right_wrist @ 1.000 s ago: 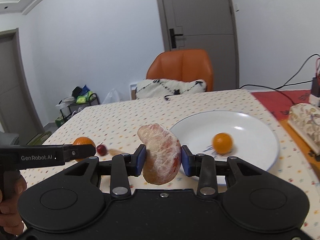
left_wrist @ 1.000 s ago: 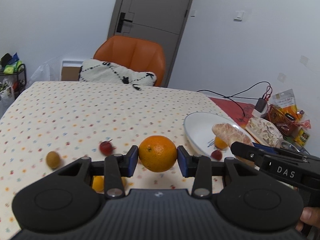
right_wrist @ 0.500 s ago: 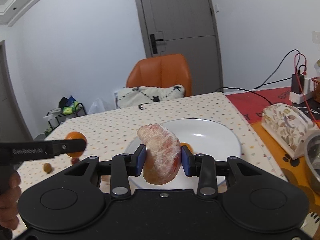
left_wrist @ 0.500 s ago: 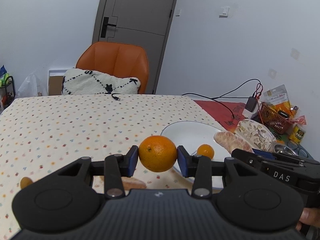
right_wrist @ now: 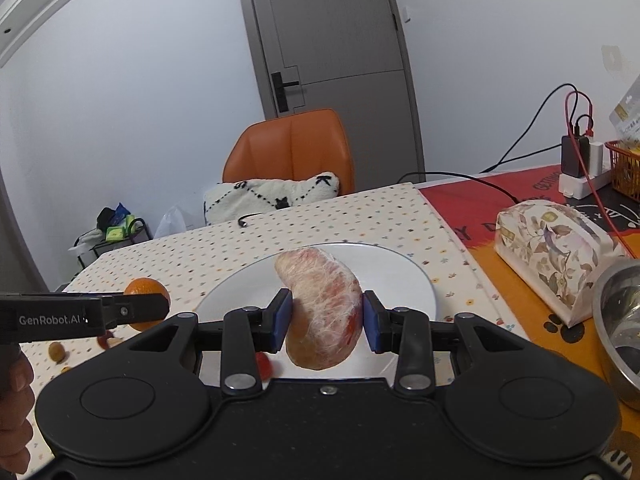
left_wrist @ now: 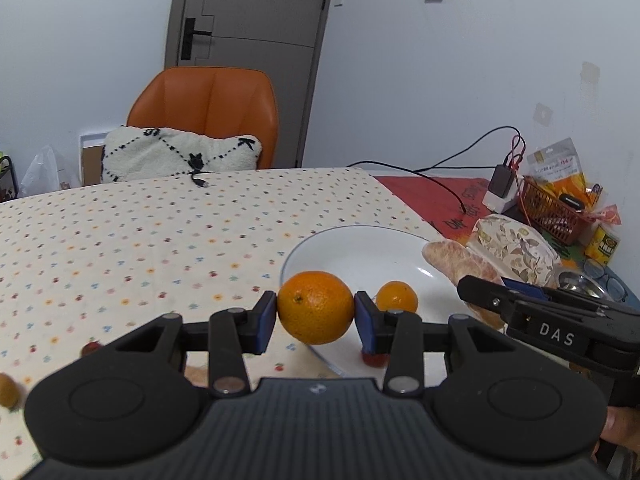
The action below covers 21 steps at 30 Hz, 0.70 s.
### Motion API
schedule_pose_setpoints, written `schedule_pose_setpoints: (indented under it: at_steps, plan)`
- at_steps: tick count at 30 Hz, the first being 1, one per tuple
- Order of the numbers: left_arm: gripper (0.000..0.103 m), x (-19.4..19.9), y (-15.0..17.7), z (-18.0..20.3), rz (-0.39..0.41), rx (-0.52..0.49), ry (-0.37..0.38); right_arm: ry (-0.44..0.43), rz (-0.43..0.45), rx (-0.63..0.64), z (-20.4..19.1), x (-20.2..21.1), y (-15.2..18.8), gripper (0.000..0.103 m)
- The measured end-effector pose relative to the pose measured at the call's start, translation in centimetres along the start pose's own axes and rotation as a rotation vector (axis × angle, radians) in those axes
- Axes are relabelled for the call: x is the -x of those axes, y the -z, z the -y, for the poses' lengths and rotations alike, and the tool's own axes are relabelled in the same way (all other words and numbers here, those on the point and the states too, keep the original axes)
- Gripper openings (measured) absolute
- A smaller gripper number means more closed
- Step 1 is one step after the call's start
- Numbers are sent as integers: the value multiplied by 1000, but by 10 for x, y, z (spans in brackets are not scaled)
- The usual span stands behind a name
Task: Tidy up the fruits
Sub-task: 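Carry the orange and pomelo segment over the white plate with both tools, then open both tools to release the orange and pomelo segment onto the plate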
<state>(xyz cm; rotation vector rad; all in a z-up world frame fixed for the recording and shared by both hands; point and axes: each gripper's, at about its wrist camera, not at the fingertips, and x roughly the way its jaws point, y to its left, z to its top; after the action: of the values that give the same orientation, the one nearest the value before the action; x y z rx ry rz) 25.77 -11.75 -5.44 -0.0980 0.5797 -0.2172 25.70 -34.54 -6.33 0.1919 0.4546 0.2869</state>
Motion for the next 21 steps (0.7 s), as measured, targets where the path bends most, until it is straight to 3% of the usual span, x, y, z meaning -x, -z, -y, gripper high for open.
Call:
schedule_pose_setpoints:
  at_steps: [16, 19, 21]
  plan:
    - [41, -45, 0, 20, -68, -56, 0, 61, 3, -11, 20, -26, 4, 36]
    - [48, -42, -1, 22, -34, -74, -26, 76, 13, -5, 19, -29, 6, 43]
    - [52, -40, -3, 21, -38, -70, -19, 91, 27, -2, 18, -27, 6, 56]
